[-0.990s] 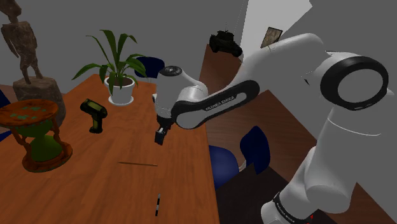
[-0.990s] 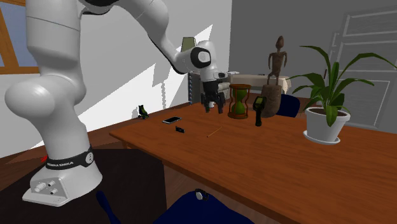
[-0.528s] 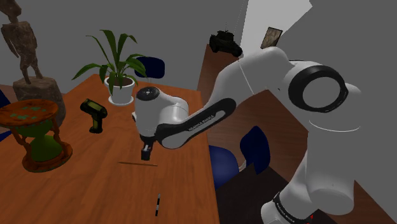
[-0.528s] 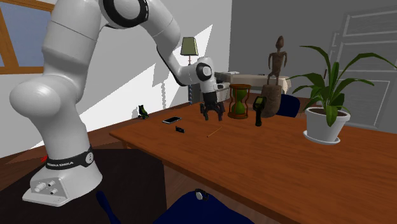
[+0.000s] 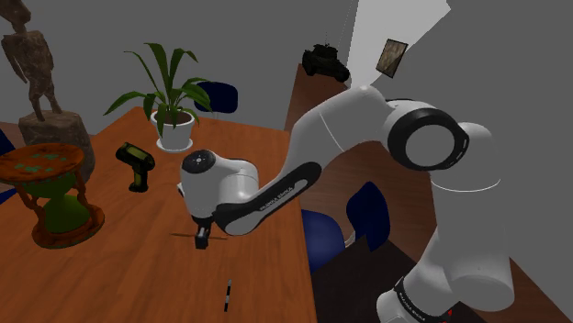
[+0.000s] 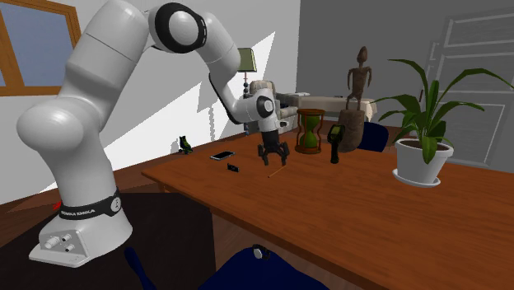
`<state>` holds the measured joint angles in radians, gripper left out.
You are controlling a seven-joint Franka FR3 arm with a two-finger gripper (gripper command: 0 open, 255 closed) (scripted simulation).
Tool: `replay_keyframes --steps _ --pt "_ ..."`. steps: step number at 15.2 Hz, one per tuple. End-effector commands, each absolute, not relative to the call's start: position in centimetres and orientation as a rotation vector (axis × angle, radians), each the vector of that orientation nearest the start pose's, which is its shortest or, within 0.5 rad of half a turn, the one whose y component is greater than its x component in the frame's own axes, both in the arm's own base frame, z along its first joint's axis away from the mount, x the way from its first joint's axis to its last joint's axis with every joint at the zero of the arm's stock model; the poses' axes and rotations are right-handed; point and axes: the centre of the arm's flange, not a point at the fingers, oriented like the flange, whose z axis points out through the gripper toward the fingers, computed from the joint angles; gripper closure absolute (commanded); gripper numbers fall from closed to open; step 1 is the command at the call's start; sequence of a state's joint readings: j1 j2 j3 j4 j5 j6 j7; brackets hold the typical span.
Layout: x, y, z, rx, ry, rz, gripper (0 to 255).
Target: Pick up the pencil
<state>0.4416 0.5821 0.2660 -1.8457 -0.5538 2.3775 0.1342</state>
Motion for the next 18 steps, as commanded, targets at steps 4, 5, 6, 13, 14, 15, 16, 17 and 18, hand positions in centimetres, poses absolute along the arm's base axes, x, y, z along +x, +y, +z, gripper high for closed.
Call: replay_keyframes --steps 4,5,6,13,14,15,16,17,18 --pt "49.9 40.6 19.7 -2.99 -1.518 -0.147 0" --pt "49.9 40.6 19.7 -2.99 -1.518 -0.147 255" --pt "49.9 40.6 19.7 -2.99 -1.518 -0.147 255" --pt "49.9 40.7 19.7 -2.99 -1.518 -0.147 255" --pt "49.9 40.6 19.7 -2.99 -1.518 -0.147 255" --pt "49.9 40.6 20.2 -2.99 -1.518 -0.147 255" --pt "49.9 40.6 20.7 -2.99 -1.518 -0.147 255" --pt "49.9 40.6 21.2 -2.99 -1.518 -0.147 255" --pt "49.9 40.6 21.8 -2.99 -1.518 -0.147 255"
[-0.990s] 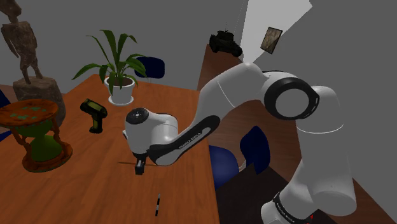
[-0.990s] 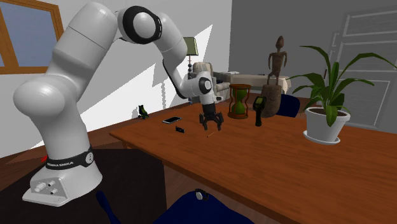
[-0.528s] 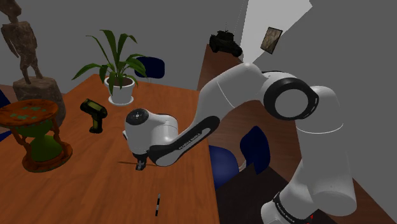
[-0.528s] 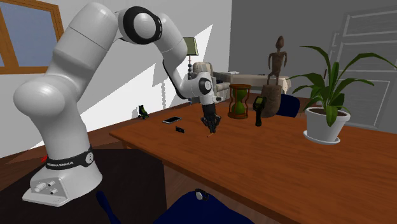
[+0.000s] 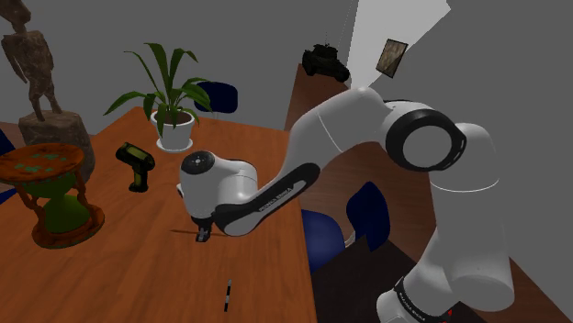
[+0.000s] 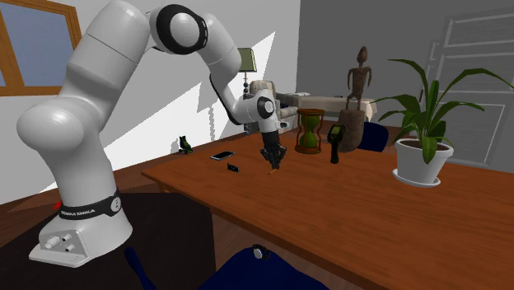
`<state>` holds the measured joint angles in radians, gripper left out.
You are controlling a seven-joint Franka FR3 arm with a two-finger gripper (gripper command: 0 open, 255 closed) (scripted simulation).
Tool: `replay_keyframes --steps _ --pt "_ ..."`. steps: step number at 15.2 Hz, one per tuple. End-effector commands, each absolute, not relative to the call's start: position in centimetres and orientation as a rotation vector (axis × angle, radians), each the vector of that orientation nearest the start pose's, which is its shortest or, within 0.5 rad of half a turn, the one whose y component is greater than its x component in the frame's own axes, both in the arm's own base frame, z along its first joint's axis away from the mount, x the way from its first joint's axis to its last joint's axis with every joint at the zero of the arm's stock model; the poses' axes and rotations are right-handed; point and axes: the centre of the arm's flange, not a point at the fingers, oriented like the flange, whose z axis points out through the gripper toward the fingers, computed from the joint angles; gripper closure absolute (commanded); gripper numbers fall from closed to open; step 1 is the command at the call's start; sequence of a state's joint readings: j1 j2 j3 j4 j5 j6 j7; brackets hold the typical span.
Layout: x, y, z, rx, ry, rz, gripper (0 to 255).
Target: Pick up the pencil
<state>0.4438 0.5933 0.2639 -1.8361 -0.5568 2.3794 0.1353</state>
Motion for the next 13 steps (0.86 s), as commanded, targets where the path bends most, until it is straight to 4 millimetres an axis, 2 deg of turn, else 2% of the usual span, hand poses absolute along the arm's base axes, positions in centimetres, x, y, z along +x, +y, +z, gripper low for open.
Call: replay_keyframes --steps 1,11,13 --pt "49.9 40.6 22.3 -2.99 -1.518 -0.147 255" --pt "49.9 40.6 27.6 -2.99 -1.518 -0.147 255" --pt "49.9 40.6 27.7 -2.99 -1.518 -0.147 255"
